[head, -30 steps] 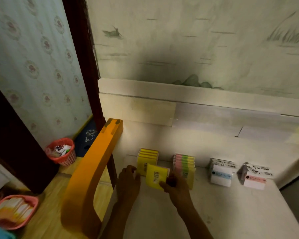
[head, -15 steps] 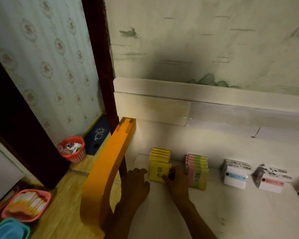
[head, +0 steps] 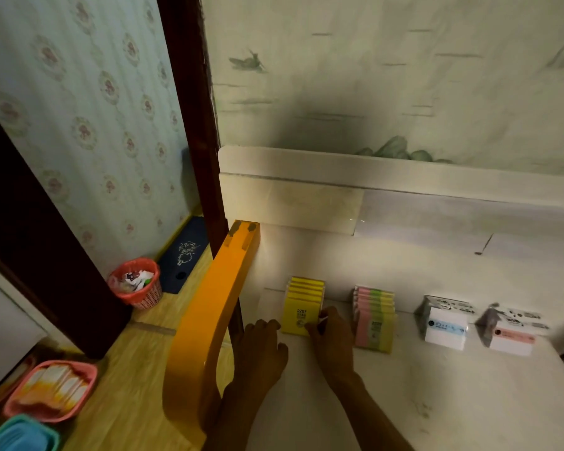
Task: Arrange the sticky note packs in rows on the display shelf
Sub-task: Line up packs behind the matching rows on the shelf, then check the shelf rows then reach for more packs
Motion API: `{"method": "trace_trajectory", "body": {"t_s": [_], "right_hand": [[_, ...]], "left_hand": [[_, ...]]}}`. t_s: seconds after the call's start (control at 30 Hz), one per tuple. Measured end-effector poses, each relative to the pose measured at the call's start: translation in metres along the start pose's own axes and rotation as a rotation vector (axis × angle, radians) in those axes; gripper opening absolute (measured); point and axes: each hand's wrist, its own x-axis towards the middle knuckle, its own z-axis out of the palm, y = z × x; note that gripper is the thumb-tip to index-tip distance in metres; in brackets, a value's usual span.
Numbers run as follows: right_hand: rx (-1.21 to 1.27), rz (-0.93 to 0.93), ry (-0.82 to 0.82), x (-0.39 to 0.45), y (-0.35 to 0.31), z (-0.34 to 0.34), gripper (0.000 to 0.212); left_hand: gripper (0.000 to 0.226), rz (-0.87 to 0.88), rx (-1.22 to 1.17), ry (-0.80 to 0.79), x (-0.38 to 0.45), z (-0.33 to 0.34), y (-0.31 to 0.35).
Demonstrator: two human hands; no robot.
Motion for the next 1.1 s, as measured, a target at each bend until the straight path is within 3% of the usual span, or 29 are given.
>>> {"method": "trace_trajectory", "body": {"t_s": [0.33, 0.5, 0.57, 0.8, 1.1], "right_hand": [[-0.05, 0.119, -0.038, -0.001, -0.004, -0.012, 0.032], [-0.225, 0.084, 0.048, -0.032, -0.006, -0.047, 0.019], [-0.271, 0.069, 0.087, -0.048, -0.004, -0.068, 0.02], [-0.488, 0.031, 0.228, -0.098, 0.034, -0.139, 0.034], [-0.364, 0.098, 0.287, -0.176, 0.096, -0.253, 0.04]], "left_hand": [[0.04, 0.064, -0.015, -0.003, -0.005, -0.009, 0.004], [0.043, 0.187, -0.06, -0.001, -0.01, -0.012, 0.02], [0.039, 0.275, -0.122, 0.025, -0.014, -0.01, 0.032], [0.042, 0.546, -0.157, -0.106, -0.044, 0.006, 0.091], [0.044, 0.68, -0.201, -0.148, -0.137, 0.023, 0.204]]}}
